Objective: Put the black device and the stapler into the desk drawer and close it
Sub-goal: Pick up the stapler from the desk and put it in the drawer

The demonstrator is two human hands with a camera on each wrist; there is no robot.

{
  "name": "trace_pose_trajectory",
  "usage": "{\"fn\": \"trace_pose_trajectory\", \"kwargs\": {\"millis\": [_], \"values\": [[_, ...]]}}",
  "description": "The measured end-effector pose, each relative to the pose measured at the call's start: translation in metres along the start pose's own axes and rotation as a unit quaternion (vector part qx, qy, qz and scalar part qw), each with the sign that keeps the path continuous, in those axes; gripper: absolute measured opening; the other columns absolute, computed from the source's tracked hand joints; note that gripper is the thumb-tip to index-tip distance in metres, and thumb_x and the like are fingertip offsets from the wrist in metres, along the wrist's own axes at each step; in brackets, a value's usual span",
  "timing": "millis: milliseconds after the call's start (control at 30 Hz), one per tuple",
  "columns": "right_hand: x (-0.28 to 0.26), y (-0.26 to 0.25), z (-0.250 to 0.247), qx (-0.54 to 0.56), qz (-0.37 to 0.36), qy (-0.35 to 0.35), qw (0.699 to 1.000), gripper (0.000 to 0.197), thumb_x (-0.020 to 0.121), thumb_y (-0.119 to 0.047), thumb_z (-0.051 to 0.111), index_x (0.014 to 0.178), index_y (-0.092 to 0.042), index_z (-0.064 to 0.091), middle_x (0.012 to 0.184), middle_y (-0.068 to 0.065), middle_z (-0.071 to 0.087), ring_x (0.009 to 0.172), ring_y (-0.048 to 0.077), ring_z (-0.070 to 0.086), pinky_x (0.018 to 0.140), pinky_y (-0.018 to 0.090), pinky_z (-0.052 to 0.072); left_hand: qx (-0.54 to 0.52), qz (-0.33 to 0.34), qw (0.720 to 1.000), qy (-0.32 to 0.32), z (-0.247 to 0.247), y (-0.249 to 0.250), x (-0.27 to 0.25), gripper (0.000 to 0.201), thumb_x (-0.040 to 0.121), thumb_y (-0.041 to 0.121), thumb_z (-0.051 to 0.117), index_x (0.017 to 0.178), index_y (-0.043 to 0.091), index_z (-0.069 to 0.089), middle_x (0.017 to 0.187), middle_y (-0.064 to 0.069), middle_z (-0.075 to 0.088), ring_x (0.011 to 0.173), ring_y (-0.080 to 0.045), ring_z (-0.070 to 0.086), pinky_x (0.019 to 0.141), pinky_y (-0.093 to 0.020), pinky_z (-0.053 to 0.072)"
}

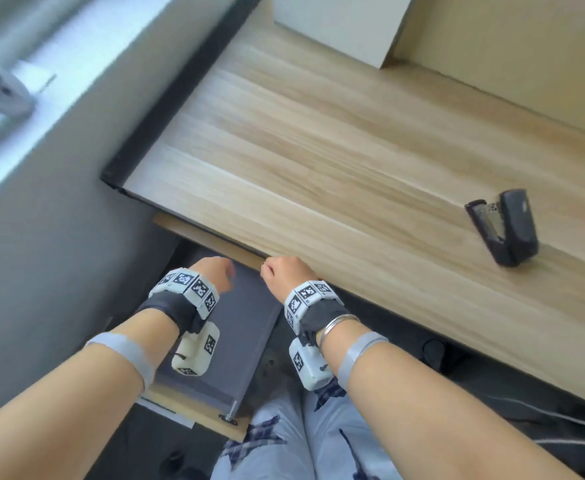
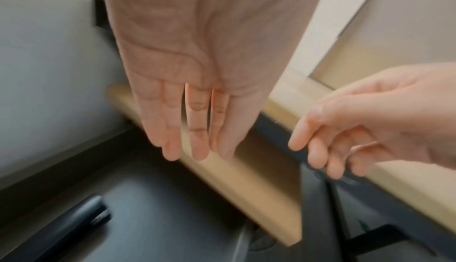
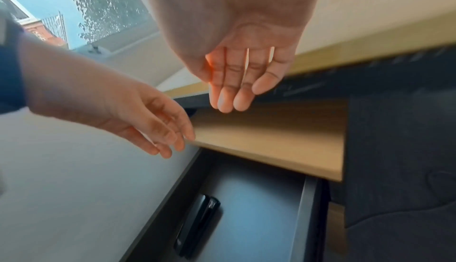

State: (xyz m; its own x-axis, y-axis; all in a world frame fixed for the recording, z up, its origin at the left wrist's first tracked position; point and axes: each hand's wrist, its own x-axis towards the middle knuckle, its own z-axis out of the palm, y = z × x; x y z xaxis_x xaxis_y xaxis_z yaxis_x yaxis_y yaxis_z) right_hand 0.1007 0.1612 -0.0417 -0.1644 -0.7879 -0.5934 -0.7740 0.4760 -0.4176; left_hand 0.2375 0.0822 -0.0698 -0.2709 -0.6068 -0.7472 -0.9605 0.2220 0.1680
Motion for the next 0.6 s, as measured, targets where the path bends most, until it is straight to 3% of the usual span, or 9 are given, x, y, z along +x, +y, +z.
{"fn": "trace_pose_trajectory", "kwargs": {"millis": [133, 233, 333, 433, 500, 600], "values": [[-0.021, 0.031, -0.050, 0.001, 0.022, 0.049, 0.999, 0.032, 0.094, -0.019, 0.037, 0.091, -0.009, 0.067, 0.101, 0.018, 0.069, 0.077, 0.032, 0.055, 0.064, 0.029, 0.034, 0.006, 0.059, 0.998, 0.019, -0.037, 0.073, -0.016, 0.033, 0.085, 0.015, 0.059, 0.117, 0.011, 0.063, 0.124, -0.008, 0.064, 0.115, -0.026, 0.060, 0.096, -0.031, 0.047], [-0.036, 0.069, -0.088, 0.012, 0.056, 0.090, 0.994, 0.034, 0.094, -0.020, 0.036, 0.097, -0.010, 0.069, 0.105, 0.015, 0.069, 0.085, 0.032, 0.060, 0.065, 0.027, 0.035, 0.013, 0.098, 0.994, 0.036, -0.049, 0.133, -0.020, 0.032, 0.086, 0.013, 0.060, 0.118, 0.008, 0.062, 0.124, -0.011, 0.064, 0.114, -0.028, 0.060, 0.094, -0.031, 0.048], [-0.057, 0.115, -0.122, 0.031, 0.110, 0.123, 0.986, 0.035, 0.095, -0.020, 0.035, 0.101, -0.011, 0.069, 0.104, 0.015, 0.069, 0.080, 0.030, 0.057, 0.065, 0.027, 0.037, 0.015, 0.140, 0.989, 0.038, -0.048, 0.199, -0.020, 0.032, 0.086, 0.012, 0.060, 0.118, 0.007, 0.062, 0.122, -0.013, 0.065, 0.113, -0.028, 0.061, 0.093, -0.032, 0.048], [-0.080, 0.162, -0.144, 0.033, 0.162, 0.143, 0.976, 0.029, 0.095, -0.017, 0.034, 0.082, -0.014, 0.060, 0.086, 0.014, 0.060, 0.071, 0.027, 0.049, 0.050, 0.023, 0.031, 0.004, 0.180, 0.983, 0.029, -0.038, 0.263, -0.020, 0.034, 0.085, 0.008, 0.061, 0.119, 0.005, 0.060, 0.122, -0.016, 0.064, 0.112, -0.031, 0.061, 0.095, -0.035, 0.048], [-0.094, 0.194, -0.155, 0.039, 0.199, 0.156, 0.967, 0.027, 0.095, -0.015, 0.034, 0.076, -0.016, 0.054, 0.081, 0.010, 0.053, 0.069, 0.026, 0.047, 0.046, 0.023, 0.025, -0.005, 0.210, 0.977, 0.021, -0.030, 0.307, -0.021, 0.043, 0.085, 0.007, 0.061, 0.127, 0.006, 0.053, 0.122, -0.018, 0.063, 0.111, -0.033, 0.061, 0.095, -0.038, 0.049], [-0.111, 0.238, -0.166, 0.055, 0.248, 0.166, 0.953, 0.027, 0.097, -0.016, 0.034, 0.080, -0.015, 0.055, 0.085, 0.012, 0.054, 0.073, 0.025, 0.048, 0.061, 0.027, 0.036, 0.024, 0.260, 0.965, 0.028, -0.018, 0.366, -0.024, 0.062, 0.088, 0.017, 0.059, 0.143, 0.019, 0.031, 0.106, -0.016, 0.068, 0.091, -0.030, 0.065, 0.079, -0.036, 0.055]]}}
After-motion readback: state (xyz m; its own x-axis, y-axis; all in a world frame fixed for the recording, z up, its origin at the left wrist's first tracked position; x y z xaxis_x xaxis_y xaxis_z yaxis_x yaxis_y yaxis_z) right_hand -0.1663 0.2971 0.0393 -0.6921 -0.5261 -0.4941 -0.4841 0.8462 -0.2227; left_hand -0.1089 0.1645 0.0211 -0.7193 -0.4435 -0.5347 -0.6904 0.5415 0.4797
